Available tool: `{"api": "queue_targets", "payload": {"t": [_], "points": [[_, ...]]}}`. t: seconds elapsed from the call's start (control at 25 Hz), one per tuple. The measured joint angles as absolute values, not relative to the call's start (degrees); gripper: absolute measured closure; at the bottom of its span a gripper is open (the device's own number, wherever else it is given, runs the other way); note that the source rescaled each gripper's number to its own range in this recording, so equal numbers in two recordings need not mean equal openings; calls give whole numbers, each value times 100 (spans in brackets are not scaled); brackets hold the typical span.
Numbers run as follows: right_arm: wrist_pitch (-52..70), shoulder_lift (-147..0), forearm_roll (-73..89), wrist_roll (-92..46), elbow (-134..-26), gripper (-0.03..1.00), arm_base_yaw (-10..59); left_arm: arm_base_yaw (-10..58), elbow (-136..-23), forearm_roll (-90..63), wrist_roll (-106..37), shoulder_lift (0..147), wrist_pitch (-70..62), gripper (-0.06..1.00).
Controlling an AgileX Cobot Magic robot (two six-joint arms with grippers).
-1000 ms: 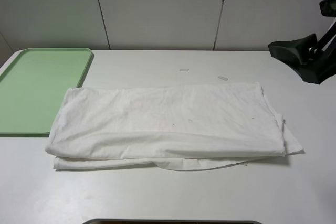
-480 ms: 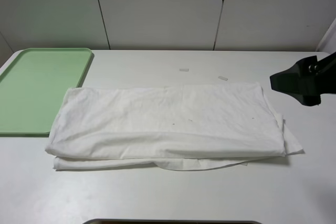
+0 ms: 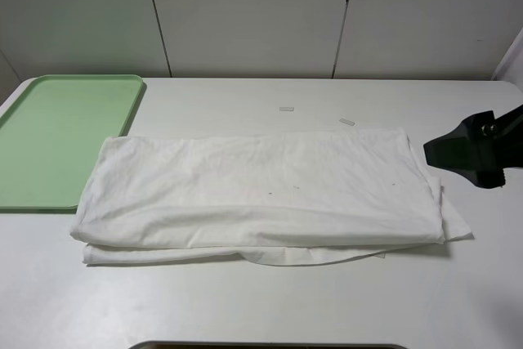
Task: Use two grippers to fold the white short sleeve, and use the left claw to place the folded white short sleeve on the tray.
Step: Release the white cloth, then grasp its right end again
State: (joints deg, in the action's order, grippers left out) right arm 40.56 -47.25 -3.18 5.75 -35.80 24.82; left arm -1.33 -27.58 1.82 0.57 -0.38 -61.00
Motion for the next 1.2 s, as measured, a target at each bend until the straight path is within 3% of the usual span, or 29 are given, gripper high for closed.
{"api": "queue_targets", "payload": {"t": [0.68, 0.88, 1.2], "points": [[3806, -4864, 375, 318, -3663, -3, 2410, -133, -2758, 182, 57, -38, -6063, 8], [3564, -5952, 489, -170, -4577, -3, 1291, -133, -2758, 182, 57, -38, -6063, 8], [3438, -7385, 1008, -1099, -5155, -3, 85, -133, -2758, 182, 57, -38, -6063, 8]]}}
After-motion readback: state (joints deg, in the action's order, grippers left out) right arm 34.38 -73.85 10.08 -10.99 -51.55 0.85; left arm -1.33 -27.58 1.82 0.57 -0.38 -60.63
